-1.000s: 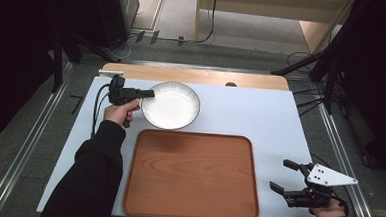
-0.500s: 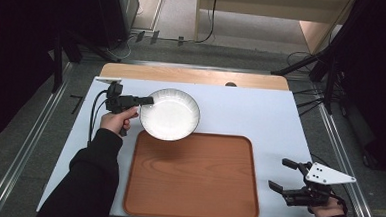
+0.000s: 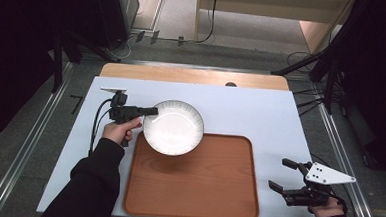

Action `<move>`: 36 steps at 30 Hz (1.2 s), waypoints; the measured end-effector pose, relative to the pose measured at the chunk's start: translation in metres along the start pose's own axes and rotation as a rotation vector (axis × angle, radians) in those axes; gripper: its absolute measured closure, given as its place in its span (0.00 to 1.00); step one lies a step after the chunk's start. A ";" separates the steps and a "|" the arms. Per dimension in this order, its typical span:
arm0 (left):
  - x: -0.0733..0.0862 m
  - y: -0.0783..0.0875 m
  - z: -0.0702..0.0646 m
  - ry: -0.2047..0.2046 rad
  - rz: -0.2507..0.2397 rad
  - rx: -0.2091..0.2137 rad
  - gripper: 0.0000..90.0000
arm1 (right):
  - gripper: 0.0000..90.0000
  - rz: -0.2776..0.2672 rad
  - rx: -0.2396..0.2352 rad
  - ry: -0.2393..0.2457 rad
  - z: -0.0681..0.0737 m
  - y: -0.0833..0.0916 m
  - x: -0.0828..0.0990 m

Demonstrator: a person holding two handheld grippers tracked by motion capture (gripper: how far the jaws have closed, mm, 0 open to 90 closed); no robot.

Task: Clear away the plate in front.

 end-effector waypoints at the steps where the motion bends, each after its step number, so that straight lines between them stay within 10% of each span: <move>1: 0.002 0.000 -0.001 0.000 0.000 0.005 0.89 | 0.15 0.000 -0.001 0.003 0.000 0.000 0.000; 36: 0.060 -0.002 -0.023 -0.061 0.099 0.015 0.88 | 0.15 -0.005 -0.001 0.004 0.000 0.001 0.000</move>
Point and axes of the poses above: each handheld gripper's, and its own axes: y roughly backward along the jaws, x roughly out of its underside, z roughly to its left, the point moved 3 cm from there along -y, roughly forward along the jaws, and after that the axes turned 7 degrees about x, right-handed, at the moved point
